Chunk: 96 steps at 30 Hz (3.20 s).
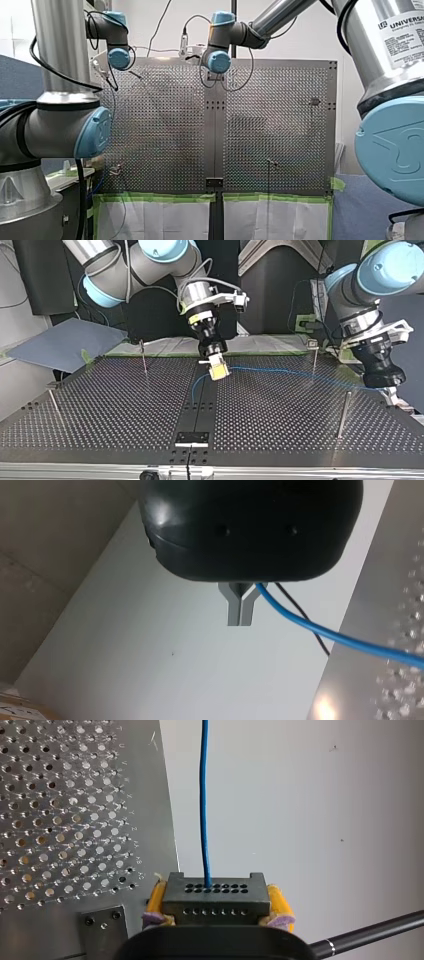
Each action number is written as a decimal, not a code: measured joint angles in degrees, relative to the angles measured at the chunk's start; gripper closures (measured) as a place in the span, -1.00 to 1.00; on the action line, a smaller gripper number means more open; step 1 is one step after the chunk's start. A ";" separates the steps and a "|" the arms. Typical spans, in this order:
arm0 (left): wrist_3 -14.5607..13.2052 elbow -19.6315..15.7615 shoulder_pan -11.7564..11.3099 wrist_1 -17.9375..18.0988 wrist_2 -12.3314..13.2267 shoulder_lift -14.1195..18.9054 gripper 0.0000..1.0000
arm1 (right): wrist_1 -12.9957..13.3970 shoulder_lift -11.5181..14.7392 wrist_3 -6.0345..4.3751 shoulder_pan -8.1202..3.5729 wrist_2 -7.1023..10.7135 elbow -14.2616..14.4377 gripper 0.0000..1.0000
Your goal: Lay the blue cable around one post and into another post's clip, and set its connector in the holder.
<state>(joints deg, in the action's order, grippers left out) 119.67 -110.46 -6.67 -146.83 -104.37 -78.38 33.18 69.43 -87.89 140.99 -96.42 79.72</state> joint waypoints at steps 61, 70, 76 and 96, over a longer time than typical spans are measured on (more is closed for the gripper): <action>-1.51 9.94 -8.36 2.94 11.82 -17.82 1.00 | -1.09 -11.53 -0.35 -1.84 0.34 -11.46 1.00; -1.05 9.91 -8.72 3.04 11.94 -17.99 1.00 | -1.17 -11.70 -0.37 -1.73 0.26 -11.46 1.00; -1.10 9.78 -8.39 3.04 12.00 -18.63 1.00 | -1.34 -11.84 -0.53 -1.75 0.10 -11.46 1.00; -0.33 7.73 -7.47 4.54 11.72 -19.99 1.00 | -3.11 -12.13 -1.02 -1.68 -0.09 -11.31 1.00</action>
<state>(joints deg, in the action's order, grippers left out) 119.34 -102.73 -14.14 -142.29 -92.65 -98.38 30.07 57.30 -88.92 139.30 -96.51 68.40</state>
